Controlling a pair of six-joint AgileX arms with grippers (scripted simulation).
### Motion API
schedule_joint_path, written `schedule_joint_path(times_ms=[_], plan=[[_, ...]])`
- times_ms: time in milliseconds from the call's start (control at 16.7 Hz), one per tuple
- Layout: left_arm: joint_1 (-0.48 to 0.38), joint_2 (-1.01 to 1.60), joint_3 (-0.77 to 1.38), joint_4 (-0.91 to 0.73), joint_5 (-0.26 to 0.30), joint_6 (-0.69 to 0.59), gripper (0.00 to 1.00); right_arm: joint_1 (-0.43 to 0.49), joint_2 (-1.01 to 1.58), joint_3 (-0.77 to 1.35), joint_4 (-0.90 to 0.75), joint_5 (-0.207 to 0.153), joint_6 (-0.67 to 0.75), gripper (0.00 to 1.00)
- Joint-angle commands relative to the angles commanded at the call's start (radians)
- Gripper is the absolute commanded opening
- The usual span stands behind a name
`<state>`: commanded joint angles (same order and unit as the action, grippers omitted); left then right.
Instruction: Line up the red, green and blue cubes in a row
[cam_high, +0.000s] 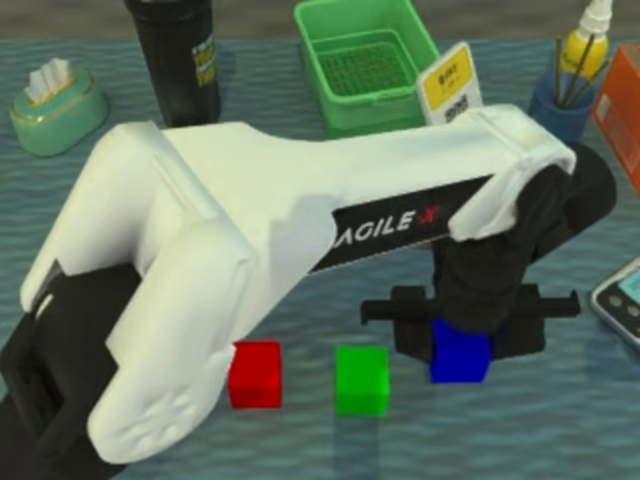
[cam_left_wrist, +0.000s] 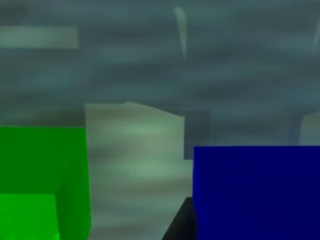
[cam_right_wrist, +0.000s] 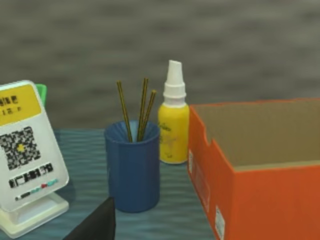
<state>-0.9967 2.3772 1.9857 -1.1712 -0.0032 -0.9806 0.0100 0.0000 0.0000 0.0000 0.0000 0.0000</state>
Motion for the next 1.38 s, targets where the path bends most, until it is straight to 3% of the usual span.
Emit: schedule_joint_path(times_ms=[360,1140,1380], plan=[[-0.002,0.008,-0.050,0.052,0.000,0.000,0.00,0.000,0.000,0.000,0.000,0.000,0.000,1.00],[-0.002,0.008,-0.050,0.052,0.000,0.000,0.98,0.000,0.000,0.000,0.000,0.000,0.000,1.00],[-0.002,0.008,-0.050,0.052,0.000,0.000,1.00,0.000,0.000,0.000,0.000,0.000,0.000,1.00]])
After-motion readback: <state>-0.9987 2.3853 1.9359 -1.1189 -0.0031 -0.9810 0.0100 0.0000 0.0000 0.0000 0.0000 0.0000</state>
